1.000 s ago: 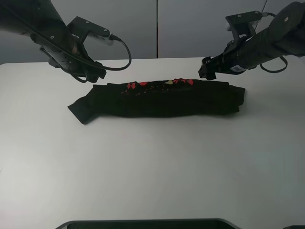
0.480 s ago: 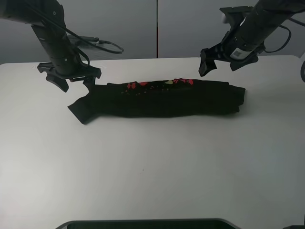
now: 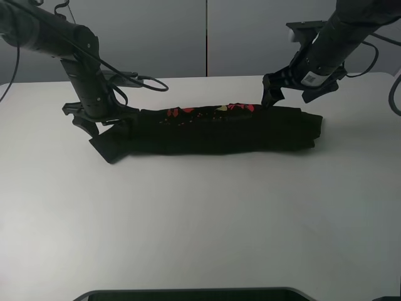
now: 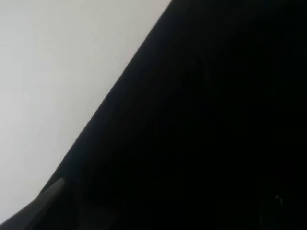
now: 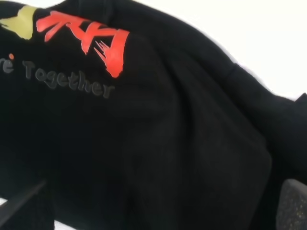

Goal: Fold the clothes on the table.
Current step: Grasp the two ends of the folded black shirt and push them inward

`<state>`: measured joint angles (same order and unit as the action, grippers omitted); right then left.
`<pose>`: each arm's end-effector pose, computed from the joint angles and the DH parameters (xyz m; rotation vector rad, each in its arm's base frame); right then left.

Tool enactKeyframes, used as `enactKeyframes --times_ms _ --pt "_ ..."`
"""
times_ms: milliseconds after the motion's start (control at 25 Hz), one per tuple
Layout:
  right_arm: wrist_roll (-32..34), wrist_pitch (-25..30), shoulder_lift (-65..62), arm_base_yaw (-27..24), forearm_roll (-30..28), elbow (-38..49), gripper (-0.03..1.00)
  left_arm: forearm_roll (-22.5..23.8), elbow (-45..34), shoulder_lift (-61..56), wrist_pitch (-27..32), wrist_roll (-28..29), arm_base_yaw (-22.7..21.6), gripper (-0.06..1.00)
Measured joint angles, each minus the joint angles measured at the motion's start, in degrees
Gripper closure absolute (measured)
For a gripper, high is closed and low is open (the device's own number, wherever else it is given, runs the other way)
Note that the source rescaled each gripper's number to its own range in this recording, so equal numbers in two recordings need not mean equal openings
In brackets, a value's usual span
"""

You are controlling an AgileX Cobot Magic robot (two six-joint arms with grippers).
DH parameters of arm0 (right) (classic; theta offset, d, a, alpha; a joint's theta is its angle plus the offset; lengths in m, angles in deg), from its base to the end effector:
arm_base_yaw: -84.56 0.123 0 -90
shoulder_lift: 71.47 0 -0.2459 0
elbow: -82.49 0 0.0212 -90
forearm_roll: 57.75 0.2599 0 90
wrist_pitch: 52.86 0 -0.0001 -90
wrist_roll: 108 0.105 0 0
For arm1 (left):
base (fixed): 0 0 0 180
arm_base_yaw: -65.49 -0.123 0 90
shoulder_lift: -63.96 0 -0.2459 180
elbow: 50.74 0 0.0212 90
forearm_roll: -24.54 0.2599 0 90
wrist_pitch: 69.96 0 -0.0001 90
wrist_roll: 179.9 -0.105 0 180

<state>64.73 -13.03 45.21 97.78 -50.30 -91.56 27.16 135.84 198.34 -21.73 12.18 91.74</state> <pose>0.3607 0.0937 0.1208 -0.3826 2.8111 0.1626 0.3581 -0.1726 0.0515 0.4225 3.0353 0.0160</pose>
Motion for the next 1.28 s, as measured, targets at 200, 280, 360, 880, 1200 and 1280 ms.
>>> enactKeyframes --times_ms 200,280,360,880,1200,1280 --pt "0.78 2.71 2.32 -0.22 -0.39 -1.14 -0.03 -0.14 0.36 0.4 0.0 0.0 0.0 -0.04" --pt "1.05 3.53 3.71 -0.7 -0.39 -1.99 -0.03 -0.26 0.43 0.44 0.1 0.0 0.0 -0.04" --pt "1.29 3.68 4.73 -1.92 -0.39 -3.37 -0.03 -0.26 0.43 0.44 0.1 0.0 0.0 -0.04" --pt "0.64 6.72 9.49 -8.15 2.83 -5.66 -0.03 -0.26 0.43 0.44 0.1 0.0 0.0 -0.04" --pt "0.64 4.1 13.62 -8.15 2.07 -5.66 -0.03 -0.26 0.43 0.52 0.1 -0.23 0.0 -0.04" --pt "2.11 3.14 13.93 -8.15 -0.07 -5.66 -0.03 -0.26 0.43 0.52 0.1 -0.23 0.0 -0.04"
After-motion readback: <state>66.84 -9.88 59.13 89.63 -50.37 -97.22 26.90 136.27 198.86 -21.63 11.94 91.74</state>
